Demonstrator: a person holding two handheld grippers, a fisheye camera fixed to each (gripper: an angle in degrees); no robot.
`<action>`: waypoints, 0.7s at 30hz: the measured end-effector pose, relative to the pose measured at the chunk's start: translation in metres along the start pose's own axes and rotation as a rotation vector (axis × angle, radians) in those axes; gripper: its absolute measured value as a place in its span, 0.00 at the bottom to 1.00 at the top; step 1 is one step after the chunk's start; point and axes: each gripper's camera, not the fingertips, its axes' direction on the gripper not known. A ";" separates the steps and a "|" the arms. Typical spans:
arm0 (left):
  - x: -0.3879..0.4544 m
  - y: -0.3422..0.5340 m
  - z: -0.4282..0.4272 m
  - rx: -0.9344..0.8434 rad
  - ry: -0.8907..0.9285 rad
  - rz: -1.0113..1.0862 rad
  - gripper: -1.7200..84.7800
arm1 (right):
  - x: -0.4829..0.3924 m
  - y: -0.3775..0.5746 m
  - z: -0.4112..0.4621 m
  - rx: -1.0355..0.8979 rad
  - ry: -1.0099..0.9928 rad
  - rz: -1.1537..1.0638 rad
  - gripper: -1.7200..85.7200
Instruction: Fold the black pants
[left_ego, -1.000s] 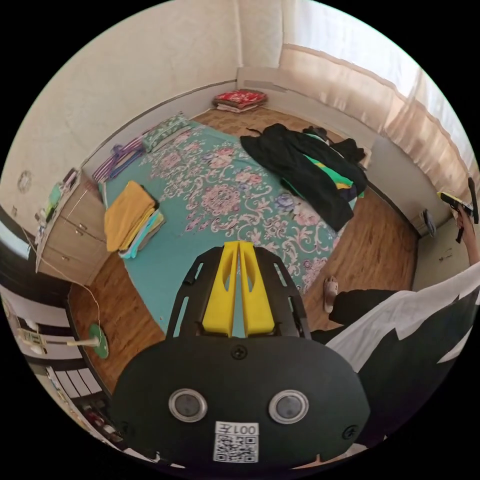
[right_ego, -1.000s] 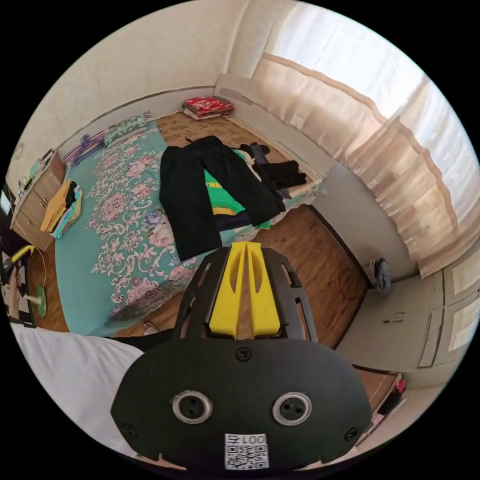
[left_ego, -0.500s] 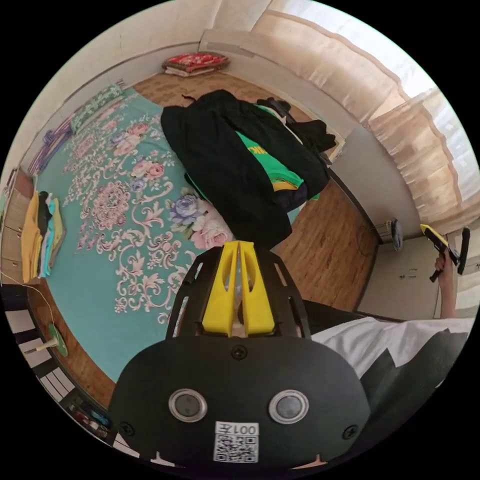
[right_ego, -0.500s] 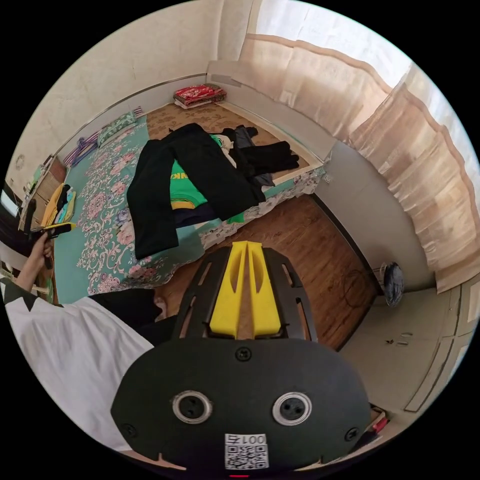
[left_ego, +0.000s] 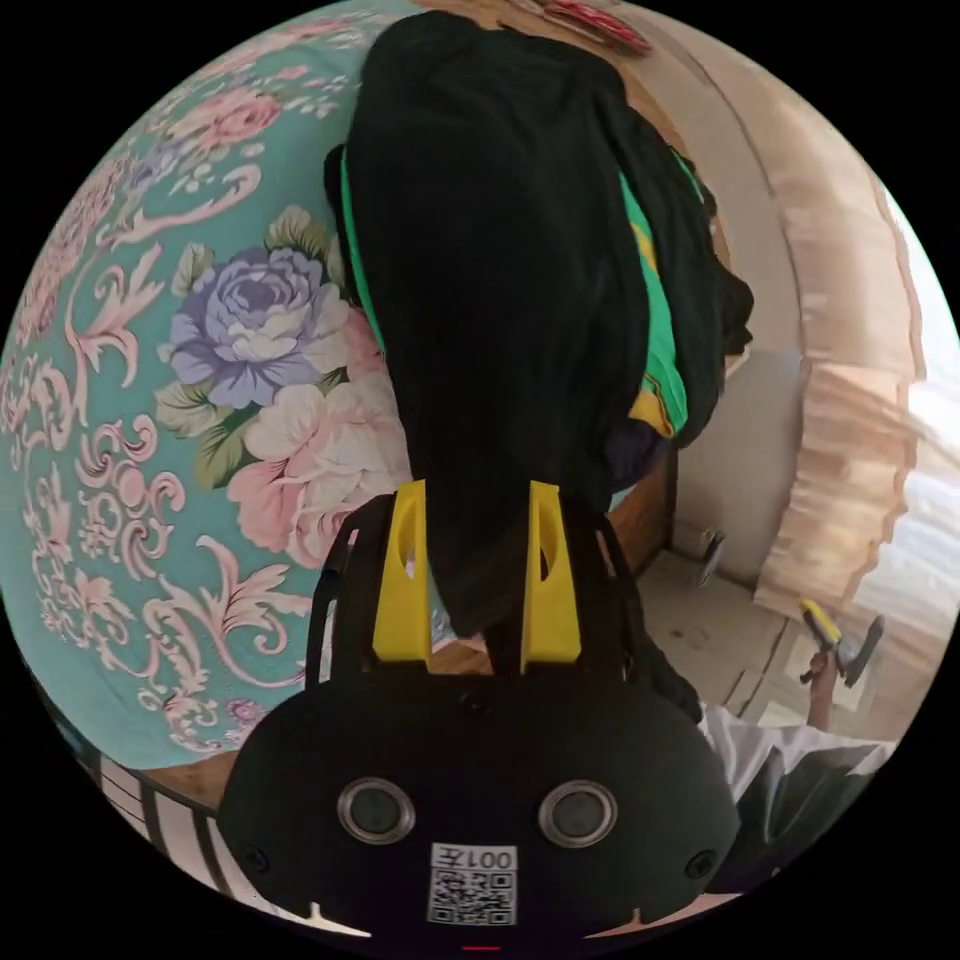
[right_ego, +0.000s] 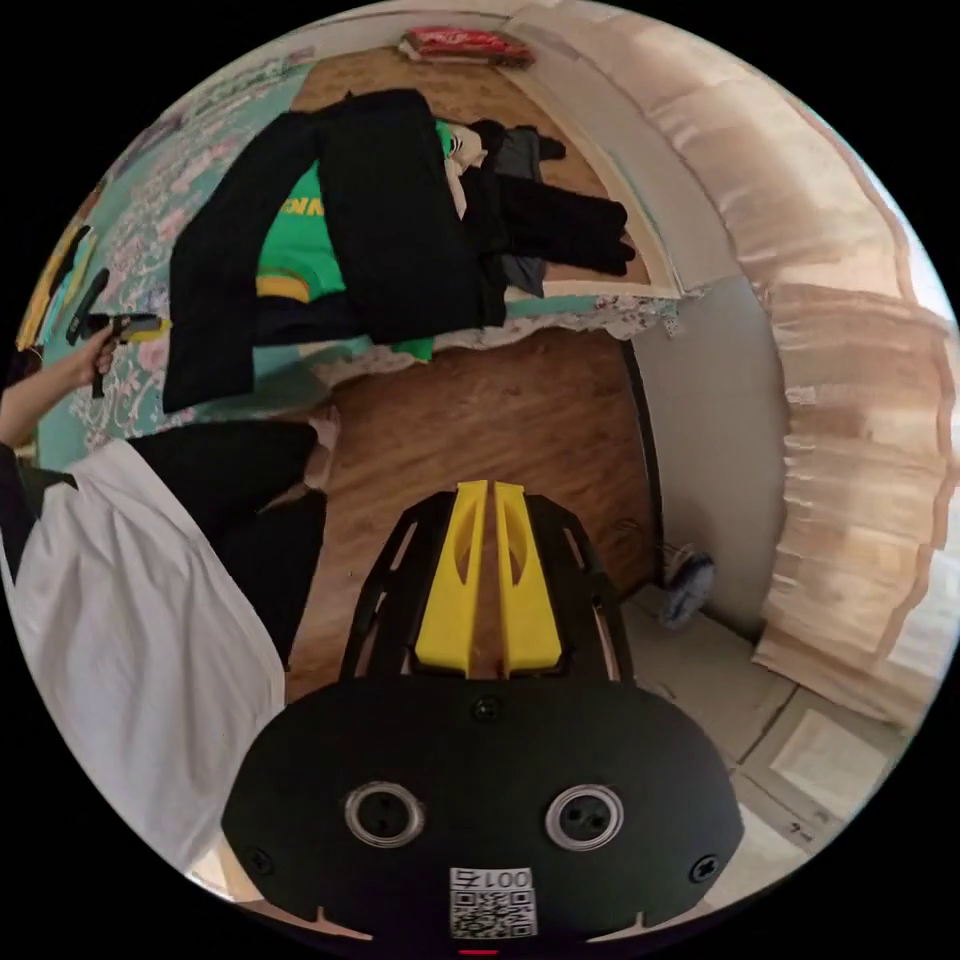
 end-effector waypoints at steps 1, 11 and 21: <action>-0.004 -0.006 0.005 0.004 0.010 -0.025 0.14 | 0.008 -0.011 0.004 -0.023 0.003 -0.013 0.03; -0.027 -0.048 0.018 -0.033 0.121 -0.046 0.03 | 0.111 -0.256 0.022 -0.008 -0.167 -0.164 0.03; 0.034 -0.004 -0.099 0.372 0.191 0.088 0.00 | 0.043 -0.475 0.025 0.184 -0.683 -0.731 0.11</action>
